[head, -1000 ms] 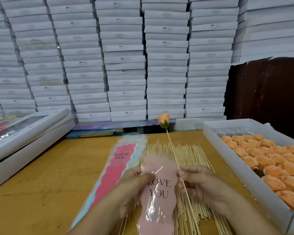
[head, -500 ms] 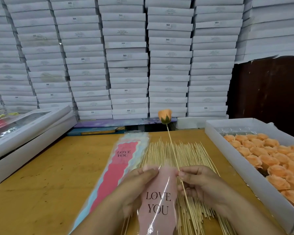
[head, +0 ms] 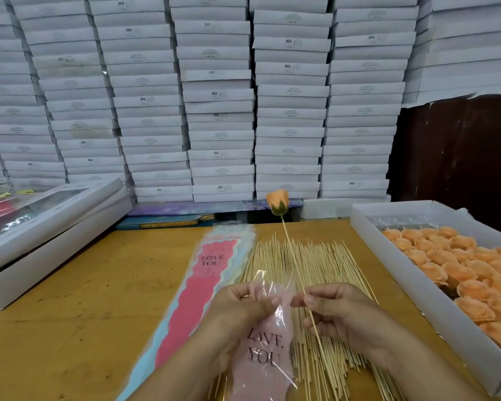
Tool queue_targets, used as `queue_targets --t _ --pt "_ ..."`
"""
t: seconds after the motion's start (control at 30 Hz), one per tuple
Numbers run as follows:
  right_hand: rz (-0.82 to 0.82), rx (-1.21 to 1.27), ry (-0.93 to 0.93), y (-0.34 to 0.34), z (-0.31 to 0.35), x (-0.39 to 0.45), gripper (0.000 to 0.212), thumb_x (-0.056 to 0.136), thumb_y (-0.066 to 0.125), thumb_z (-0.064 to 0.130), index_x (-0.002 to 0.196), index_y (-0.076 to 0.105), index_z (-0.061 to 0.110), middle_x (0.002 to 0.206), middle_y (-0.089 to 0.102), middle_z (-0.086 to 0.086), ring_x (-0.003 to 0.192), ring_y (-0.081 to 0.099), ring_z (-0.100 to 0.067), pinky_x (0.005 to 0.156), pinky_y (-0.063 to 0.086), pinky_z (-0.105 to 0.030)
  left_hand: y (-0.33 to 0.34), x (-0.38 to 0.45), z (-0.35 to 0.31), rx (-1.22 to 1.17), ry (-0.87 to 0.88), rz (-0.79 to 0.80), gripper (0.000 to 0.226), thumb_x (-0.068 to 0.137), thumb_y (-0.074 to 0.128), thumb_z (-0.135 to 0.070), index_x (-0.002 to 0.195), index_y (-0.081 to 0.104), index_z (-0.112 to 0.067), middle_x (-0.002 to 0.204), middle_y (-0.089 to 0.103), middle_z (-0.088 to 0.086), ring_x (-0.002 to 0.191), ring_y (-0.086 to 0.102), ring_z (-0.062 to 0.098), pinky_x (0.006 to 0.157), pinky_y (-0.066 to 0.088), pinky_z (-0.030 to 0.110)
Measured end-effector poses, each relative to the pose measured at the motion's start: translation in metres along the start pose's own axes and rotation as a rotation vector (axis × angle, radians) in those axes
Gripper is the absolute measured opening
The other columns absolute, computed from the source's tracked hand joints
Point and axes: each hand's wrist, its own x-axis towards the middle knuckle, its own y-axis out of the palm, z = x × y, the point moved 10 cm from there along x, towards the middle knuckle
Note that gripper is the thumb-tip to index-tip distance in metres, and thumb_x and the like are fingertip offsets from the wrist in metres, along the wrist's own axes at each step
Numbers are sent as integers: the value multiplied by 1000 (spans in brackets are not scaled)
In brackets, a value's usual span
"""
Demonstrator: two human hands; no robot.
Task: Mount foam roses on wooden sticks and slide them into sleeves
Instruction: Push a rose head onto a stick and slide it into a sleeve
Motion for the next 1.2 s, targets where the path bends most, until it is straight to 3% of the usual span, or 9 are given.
queue_targets --t 0.07,0.13,0.27,0.37,0.5,0.63,0.93,1.07,1.2 --pt "-10 -5 -2 0 0 -1 35 73 76 9 105 69 -4 105 74 -20 68 70 -22 57 58 -27 -2 0 1 -15 -27 -19 56 49 89 -16 99 72 0 81 72 18 64 64 25 55 55 31" --pt "-31 -5 -4 -2 2 -2 30 72 76 10 100 73 -2 103 75 -20 68 71 -22 57 58 -27 -3 0 2 -12 -36 -32 64 48 90 -14 107 69 0 87 74 22 71 65 29 60 57 34" --pt "-137 -28 -71 -13 20 -6 21 72 75 15 90 78 4 91 75 -17 69 71 -20 57 57 -25 -6 1 4 4 -36 -34 52 61 88 -5 109 71 -3 90 76 19 70 70 26 60 60 33" --pt "-250 -10 -199 -23 57 -8 26 76 73 16 99 74 4 84 75 -12 71 72 -18 60 57 -24 -2 -1 6 -7 -49 -4 54 56 89 -7 107 71 -2 91 76 20 70 69 27 60 59 34" --pt "-373 22 -433 -20 134 -9 10 91 67 9 99 70 5 77 75 -5 68 73 -14 60 56 -21 3 -2 8 -45 -58 28 58 54 90 -5 108 70 2 88 74 19 71 67 27 64 57 36" --pt "-432 47 -561 -1 181 -4 11 93 67 9 103 69 5 79 73 -5 69 73 -13 62 56 -20 7 -4 8 -75 -62 55 56 53 90 -2 105 71 4 90 74 23 70 70 28 61 59 33" --pt "-557 -18 -619 17 172 14 7 95 65 10 97 68 15 77 72 -2 61 71 -7 57 53 -15 8 -9 4 -70 -41 91 52 59 88 0 107 69 9 84 73 19 65 70 23 58 58 29" --pt "-531 16 -575 15 162 20 9 95 65 9 91 67 17 74 71 -1 59 70 -6 56 53 -15 12 -11 3 -59 -36 125 30 60 86 2 88 76 0 78 74 16 61 71 20 53 56 24" --pt "-495 42 -519 14 151 23 8 94 66 8 101 69 7 68 71 1 60 69 -8 57 55 -18 13 -11 3 -60 -49 139 21 62 86 0 81 79 -5 81 76 17 63 73 22 54 56 25"
